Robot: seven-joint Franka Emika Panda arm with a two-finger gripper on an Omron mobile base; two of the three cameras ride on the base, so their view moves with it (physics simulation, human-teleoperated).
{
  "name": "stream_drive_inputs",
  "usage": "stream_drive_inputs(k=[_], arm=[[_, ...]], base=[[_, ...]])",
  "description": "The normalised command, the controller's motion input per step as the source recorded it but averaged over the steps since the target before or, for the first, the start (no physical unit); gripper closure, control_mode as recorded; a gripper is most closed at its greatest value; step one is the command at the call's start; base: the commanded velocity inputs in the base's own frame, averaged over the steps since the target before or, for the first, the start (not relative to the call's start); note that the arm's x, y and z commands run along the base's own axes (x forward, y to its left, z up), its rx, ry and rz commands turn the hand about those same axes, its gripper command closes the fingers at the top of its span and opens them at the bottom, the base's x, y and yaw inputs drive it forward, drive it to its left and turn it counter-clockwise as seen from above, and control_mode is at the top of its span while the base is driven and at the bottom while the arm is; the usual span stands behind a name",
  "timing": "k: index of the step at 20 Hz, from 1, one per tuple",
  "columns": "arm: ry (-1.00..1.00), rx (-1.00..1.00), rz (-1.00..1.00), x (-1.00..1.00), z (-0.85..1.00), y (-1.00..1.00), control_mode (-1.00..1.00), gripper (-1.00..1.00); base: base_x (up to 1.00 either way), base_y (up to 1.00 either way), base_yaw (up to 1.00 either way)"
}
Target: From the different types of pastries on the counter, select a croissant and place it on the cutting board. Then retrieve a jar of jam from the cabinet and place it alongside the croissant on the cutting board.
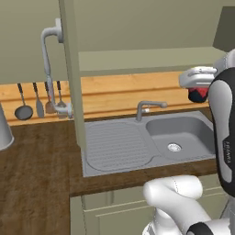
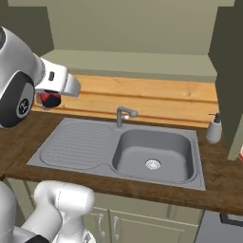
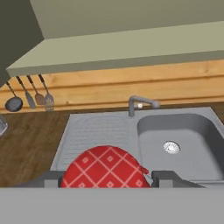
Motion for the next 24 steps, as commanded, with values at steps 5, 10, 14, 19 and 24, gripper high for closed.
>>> stream_drive_inputs(k=[5, 10, 14, 19, 24], arm=[[0.0, 0.0, 0.0, 0.0, 0.0, 0.0, 1.0, 1.0], [0.0, 0.0, 0.0, 0.0, 0.0, 0.0, 1.0, 1.0], [0.0, 0.0, 0.0, 0.0, 0.0, 0.0, 1.0, 1.0], [0.0, 0.0, 0.0, 0.0, 0.0, 0.0, 1.0, 1.0], [0.0, 0.0, 0.0, 0.0, 0.0, 0.0, 1.0, 1.0]], base=[[-1.0, -0.02, 0.0], [-1.0, -0.15, -0.02], [-1.0, -0.3, -0.01], [-1.0, -0.75, -0.01], [-0.88, -1.0, -0.01]])
